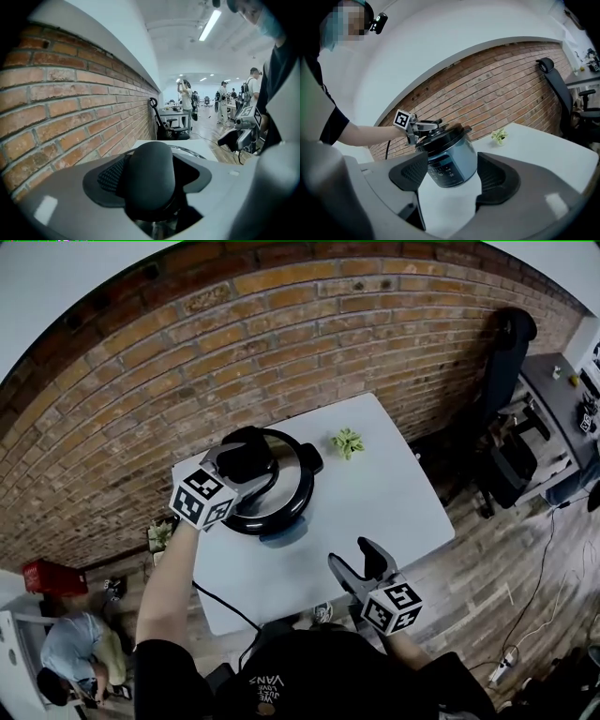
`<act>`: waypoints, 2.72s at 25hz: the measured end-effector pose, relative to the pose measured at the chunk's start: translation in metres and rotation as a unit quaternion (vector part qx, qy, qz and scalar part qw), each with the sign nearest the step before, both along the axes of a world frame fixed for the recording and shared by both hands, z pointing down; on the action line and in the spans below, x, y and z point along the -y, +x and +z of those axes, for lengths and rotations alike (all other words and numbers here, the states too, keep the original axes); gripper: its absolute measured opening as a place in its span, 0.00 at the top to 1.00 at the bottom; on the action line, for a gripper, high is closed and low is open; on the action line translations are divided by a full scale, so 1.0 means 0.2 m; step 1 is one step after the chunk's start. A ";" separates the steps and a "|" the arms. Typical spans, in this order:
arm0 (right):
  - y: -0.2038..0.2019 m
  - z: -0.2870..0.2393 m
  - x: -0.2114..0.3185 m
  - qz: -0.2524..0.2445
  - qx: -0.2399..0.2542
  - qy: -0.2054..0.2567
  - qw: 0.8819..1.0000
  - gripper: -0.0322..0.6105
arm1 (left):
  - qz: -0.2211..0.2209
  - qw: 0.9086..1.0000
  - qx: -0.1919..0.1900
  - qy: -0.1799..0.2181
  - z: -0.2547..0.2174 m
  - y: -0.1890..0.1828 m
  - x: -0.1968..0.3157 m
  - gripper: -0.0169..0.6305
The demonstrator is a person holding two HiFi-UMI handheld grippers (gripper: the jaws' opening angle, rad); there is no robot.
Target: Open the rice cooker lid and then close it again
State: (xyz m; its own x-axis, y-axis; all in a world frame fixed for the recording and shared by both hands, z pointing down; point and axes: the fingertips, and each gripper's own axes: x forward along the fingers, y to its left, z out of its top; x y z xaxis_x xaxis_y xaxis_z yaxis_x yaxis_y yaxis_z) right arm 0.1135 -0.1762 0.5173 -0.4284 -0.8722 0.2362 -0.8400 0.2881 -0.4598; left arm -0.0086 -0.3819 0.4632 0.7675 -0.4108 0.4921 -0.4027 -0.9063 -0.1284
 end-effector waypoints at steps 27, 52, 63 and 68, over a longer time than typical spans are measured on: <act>-0.15 -0.17 -0.16 -0.041 -0.015 0.047 0.998 0.45 | -0.200 0.961 -0.156 0.114 -0.28 -0.60 -0.68 0.49; -0.37 -0.21 -0.89 -0.076 -0.070 0.054 0.993 0.49 | -0.276 0.935 -0.195 0.106 -0.09 -0.81 -1.82 0.64; -0.36 -0.17 -0.97 -0.103 -0.063 0.048 0.992 0.63 | -0.317 0.926 -0.191 0.076 0.05 -0.77 -2.02 0.93; -0.30 -0.16 -0.96 -0.132 -0.067 0.049 0.988 0.80 | -0.336 0.920 -0.191 0.068 0.06 -0.68 -2.04 0.96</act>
State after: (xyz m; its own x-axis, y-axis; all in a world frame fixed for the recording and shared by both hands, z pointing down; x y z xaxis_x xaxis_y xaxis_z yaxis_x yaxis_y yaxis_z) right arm 0.0528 0.0161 0.4848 -0.6146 -0.7558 0.2259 -0.7811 0.5430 -0.3083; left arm -0.1443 0.0258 0.4759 0.4243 -0.8932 0.1488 -0.9053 -0.4224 0.0453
